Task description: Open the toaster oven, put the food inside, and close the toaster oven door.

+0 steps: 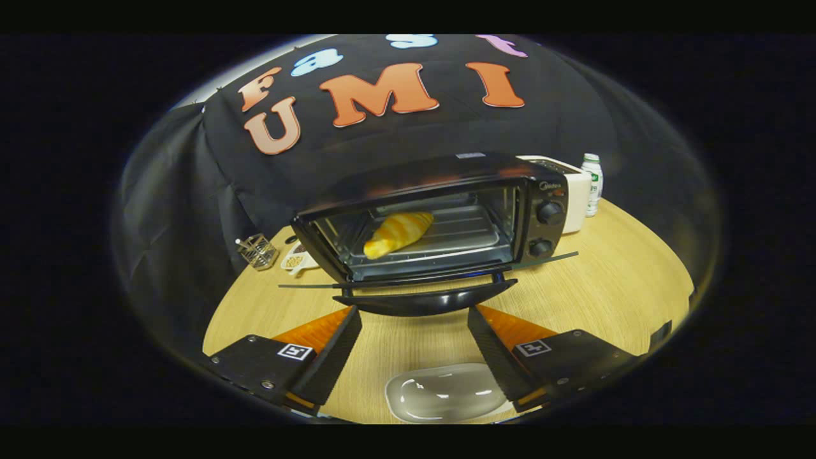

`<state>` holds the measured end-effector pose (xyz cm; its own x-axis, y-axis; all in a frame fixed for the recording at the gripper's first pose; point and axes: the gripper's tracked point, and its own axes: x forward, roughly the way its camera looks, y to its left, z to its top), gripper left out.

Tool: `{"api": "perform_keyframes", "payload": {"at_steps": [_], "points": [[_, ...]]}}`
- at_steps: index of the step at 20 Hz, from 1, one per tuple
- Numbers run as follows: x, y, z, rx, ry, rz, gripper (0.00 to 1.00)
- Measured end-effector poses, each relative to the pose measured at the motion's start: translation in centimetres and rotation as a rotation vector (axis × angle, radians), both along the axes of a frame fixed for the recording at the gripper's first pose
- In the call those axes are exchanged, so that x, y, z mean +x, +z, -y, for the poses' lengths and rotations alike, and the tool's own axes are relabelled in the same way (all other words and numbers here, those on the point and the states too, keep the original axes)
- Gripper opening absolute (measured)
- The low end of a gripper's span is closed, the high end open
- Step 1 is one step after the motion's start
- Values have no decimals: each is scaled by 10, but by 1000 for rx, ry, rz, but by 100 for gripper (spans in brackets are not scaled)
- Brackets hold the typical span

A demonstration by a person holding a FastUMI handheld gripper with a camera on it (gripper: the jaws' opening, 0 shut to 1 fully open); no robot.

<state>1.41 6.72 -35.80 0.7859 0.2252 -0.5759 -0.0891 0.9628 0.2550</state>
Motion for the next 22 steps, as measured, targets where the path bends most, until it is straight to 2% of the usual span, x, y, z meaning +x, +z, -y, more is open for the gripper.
{"api": "perform_keyframes", "payload": {"at_steps": [3,6,13,16,20,22], "points": [[24,15,0,-5,-3,40,100],[51,22,8,-72,-17,68,100],[72,65,20,-62,-38,143,99],[75,96,28,-63,-60,187,99],[83,155,45,-178,-80,300,99],[77,191,46,-194,-80,356,99]]}}
